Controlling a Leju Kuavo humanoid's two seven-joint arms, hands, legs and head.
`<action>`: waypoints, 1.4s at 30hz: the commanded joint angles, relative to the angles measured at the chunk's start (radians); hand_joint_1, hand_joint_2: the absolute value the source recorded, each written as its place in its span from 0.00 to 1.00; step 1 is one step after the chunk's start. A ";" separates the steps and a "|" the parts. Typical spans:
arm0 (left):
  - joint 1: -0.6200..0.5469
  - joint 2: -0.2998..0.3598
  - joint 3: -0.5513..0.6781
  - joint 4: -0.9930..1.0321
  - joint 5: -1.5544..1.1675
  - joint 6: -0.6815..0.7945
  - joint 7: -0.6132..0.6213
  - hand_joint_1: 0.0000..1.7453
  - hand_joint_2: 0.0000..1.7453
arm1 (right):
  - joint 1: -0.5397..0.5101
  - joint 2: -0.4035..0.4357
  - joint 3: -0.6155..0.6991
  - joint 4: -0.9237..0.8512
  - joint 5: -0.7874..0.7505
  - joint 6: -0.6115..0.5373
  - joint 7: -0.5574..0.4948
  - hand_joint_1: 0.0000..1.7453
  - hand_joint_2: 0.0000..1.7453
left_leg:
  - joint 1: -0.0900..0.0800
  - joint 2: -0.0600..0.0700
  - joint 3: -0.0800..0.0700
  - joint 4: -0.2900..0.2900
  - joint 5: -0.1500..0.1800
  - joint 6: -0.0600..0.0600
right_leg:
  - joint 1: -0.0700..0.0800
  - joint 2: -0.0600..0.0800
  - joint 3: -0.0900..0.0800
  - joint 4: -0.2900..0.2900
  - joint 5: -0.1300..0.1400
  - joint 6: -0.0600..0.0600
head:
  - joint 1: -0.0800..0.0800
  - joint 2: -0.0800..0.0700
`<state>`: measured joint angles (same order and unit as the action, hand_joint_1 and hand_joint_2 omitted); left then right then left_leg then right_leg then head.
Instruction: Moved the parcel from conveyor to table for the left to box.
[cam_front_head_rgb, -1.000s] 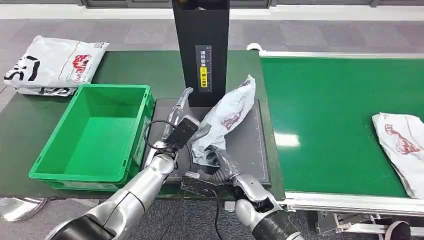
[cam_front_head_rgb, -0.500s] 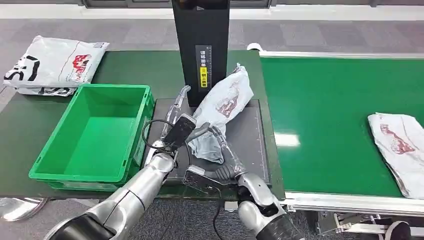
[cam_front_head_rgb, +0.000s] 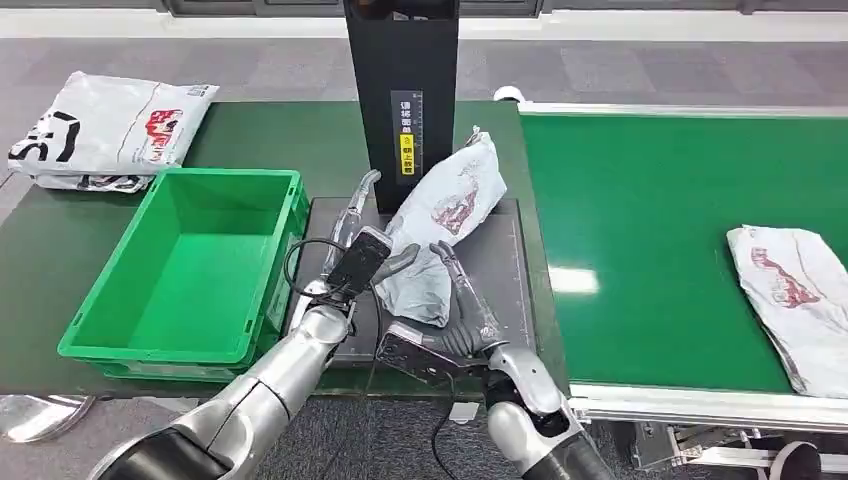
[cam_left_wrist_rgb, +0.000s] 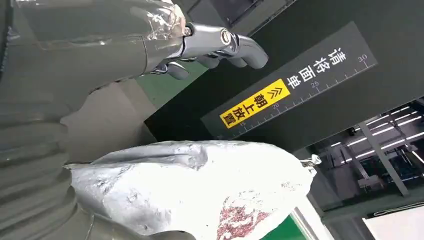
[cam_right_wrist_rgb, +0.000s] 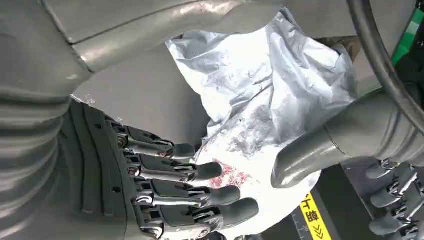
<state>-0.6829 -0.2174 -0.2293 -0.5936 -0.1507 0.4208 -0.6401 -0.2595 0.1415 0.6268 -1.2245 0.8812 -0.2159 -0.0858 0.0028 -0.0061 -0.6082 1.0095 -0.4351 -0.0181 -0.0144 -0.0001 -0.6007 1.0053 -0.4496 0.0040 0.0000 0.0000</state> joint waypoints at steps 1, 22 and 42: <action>-0.046 -0.008 0.075 0.040 0.019 0.007 -0.014 0.00 1.00 | -0.006 -0.012 -0.065 -0.002 -0.028 -0.035 -0.037 0.00 1.00 | 0.000 0.000 0.002 -0.001 0.000 0.000 | 0.001 -0.001 0.003 -0.002 0.000 0.000 | 0.000 0.000; -0.098 0.054 -0.548 0.335 -0.651 -0.206 0.638 0.00 1.00 | -0.100 0.021 -0.330 0.193 -0.775 0.123 -0.475 0.00 1.00 | 0.000 0.001 0.006 -0.002 0.000 0.001 | 0.000 0.001 0.006 -0.004 0.001 0.000 | 0.000 0.000; -0.063 0.051 -0.359 0.290 -0.731 -0.136 0.639 1.00 1.00 | -0.065 0.019 -0.312 0.101 -0.772 0.160 -0.444 0.00 1.00 | 0.000 0.003 0.012 -0.003 0.000 0.000 | 0.000 0.002 0.011 -0.002 0.001 -0.001 | 0.000 0.000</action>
<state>-0.7837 -0.1797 -0.6775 -0.3494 -0.8579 0.1845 0.0099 -0.3346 0.1613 0.3429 -1.1109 0.1019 -0.0546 -0.5581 0.0027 -0.0059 -0.5983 1.0089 -0.4351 -0.0184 -0.0144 -0.0003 -0.5905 1.0053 -0.4494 0.0034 0.0000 0.0000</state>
